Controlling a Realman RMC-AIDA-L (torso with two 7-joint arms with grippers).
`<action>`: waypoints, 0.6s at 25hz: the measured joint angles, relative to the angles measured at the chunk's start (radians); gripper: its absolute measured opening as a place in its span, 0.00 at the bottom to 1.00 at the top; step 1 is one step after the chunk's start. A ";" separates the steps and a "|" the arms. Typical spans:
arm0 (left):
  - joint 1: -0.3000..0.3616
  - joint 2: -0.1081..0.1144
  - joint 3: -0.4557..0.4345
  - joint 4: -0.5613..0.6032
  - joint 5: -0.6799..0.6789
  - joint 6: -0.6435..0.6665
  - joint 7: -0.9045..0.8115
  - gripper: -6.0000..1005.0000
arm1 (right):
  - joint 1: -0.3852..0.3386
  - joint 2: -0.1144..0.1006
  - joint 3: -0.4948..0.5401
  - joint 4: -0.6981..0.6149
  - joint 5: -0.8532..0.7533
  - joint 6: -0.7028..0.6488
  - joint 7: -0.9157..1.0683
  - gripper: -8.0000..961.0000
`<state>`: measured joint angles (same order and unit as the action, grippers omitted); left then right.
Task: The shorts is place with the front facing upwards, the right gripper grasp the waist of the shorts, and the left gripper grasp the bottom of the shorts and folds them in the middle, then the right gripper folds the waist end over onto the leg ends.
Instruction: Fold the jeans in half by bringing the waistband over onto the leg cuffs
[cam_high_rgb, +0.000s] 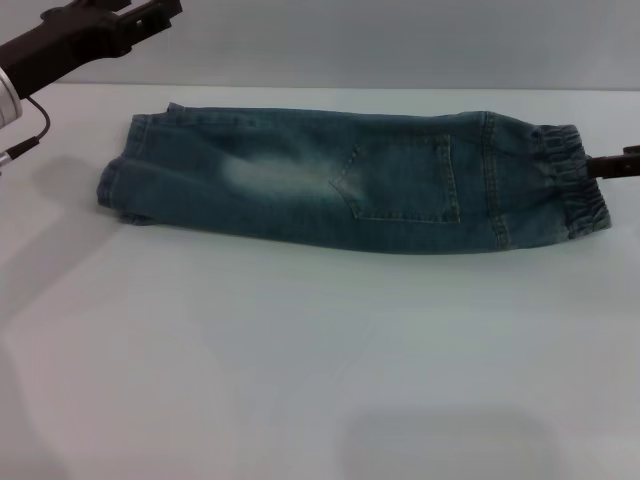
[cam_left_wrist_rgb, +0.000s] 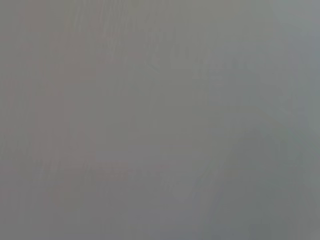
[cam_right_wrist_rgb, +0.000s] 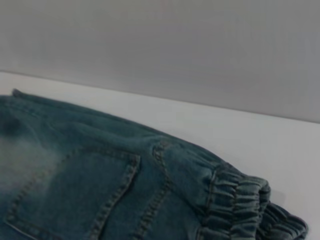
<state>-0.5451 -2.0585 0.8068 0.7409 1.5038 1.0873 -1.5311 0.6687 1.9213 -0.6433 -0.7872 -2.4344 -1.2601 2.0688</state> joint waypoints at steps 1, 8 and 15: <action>0.001 0.000 0.000 0.000 -0.003 0.002 0.000 0.83 | 0.004 0.007 -0.008 0.008 -0.018 0.026 0.000 0.67; 0.004 0.000 0.000 -0.008 -0.008 0.006 0.006 0.83 | 0.013 0.021 -0.025 0.046 -0.037 0.075 -0.004 0.65; 0.001 0.000 0.000 -0.016 -0.010 0.010 0.014 0.83 | 0.004 0.041 -0.077 0.066 -0.045 0.149 -0.009 0.62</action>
<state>-0.5437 -2.0586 0.8069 0.7254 1.4940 1.0971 -1.5173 0.6731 1.9622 -0.7203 -0.7209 -2.4790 -1.1108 2.0599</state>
